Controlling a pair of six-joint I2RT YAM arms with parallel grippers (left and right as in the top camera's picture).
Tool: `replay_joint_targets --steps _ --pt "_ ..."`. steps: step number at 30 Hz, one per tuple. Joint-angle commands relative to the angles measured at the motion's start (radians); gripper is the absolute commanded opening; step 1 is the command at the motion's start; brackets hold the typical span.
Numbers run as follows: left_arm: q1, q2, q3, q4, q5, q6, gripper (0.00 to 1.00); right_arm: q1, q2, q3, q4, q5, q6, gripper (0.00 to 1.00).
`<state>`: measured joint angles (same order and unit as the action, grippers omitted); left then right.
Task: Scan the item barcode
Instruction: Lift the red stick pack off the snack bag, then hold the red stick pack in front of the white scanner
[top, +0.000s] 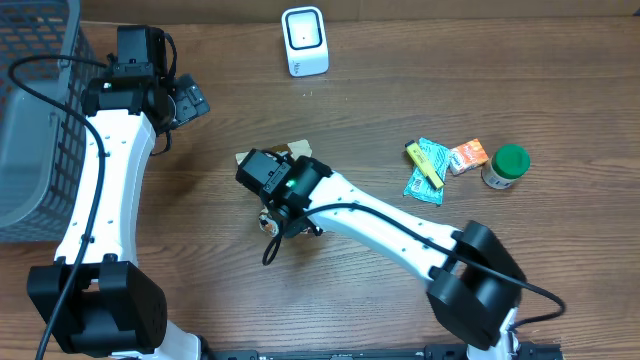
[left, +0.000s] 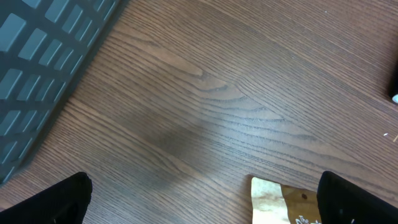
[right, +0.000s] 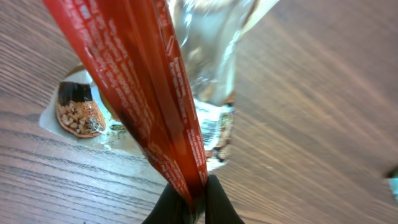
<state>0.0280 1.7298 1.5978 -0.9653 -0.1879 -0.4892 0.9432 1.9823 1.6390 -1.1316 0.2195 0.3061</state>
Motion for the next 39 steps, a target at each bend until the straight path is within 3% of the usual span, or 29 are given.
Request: replay_joint_targets --steps 1,7,11,17,22,28,33,39 --pt "0.002 -0.009 0.006 0.001 -0.002 0.022 1.00 0.002 -0.053 0.032 0.003 0.094 -0.027 0.04" --pt "0.002 -0.009 0.006 0.001 -0.002 0.022 1.00 -0.042 -0.053 0.044 0.002 0.122 -0.030 0.04" --pt "0.002 -0.009 0.006 0.001 -0.002 0.021 1.00 -0.102 -0.053 0.123 -0.036 0.040 -0.121 0.04" --pt "0.002 -0.009 0.006 0.001 -0.002 0.022 1.00 -0.236 -0.053 0.383 -0.114 -0.247 -0.253 0.03" --pt "0.002 -0.009 0.006 0.001 -0.002 0.022 1.00 -0.383 -0.052 0.574 -0.124 -0.521 -0.263 0.03" --pt "0.002 -0.009 0.006 0.001 -0.002 0.022 1.00 -0.524 -0.026 0.587 0.013 -0.888 -0.262 0.03" --pt "0.002 -0.009 0.006 0.001 -0.002 0.022 1.00 -0.570 0.065 0.587 0.163 -1.070 -0.237 0.03" --pt "0.002 -0.009 0.006 0.001 -0.002 0.021 1.00 -0.600 0.233 0.587 0.394 -1.245 -0.106 0.03"
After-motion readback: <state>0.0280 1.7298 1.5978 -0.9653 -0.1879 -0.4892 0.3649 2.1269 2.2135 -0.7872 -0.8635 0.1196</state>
